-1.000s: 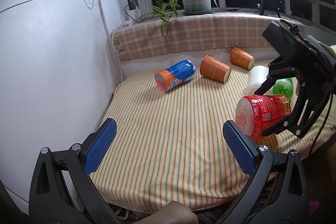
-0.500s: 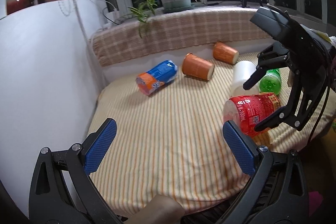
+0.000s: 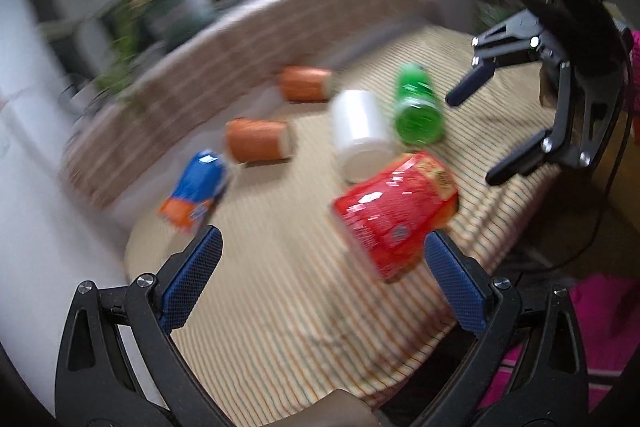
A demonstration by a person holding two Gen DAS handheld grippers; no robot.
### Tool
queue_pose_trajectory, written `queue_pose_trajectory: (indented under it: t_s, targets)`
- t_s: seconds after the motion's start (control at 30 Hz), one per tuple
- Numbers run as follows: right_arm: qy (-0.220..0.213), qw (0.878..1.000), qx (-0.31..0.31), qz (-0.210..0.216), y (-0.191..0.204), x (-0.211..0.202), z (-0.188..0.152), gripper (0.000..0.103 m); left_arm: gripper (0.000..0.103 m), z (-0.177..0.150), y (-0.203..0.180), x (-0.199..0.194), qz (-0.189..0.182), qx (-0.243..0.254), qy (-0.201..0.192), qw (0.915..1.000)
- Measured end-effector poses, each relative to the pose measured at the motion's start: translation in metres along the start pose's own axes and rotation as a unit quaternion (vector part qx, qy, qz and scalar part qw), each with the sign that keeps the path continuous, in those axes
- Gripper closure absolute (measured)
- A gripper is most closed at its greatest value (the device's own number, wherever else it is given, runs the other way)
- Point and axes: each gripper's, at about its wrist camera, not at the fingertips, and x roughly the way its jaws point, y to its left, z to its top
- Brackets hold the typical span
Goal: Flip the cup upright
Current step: 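Rotate the right tool to turn the red cup open end up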
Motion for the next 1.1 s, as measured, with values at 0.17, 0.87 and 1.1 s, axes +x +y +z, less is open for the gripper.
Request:
queue_pose_trajectory:
  t_s: [0.17, 0.87, 1.1]
  targets:
    - [-0.025, 0.995, 0.098, -0.024, -0.011, -0.027, -0.049, 0.016, 0.000, 0.021, -0.029, 0.024, -0.046, 0.088, 0.036, 0.9944]
    - [-0.062, 0.965, 0.252, -0.050, -0.041, -0.058, -0.128, 0.016, 0.002, 0.033, -0.085, 0.108, -0.068, 0.258, 0.175, 0.9476]
    - [-0.064, 0.962, 0.259, -0.048, -0.044, -0.057, -0.130, 0.016, 0.010, 0.034, -0.081, 0.121, -0.071, 0.249, 0.184, 0.9484]
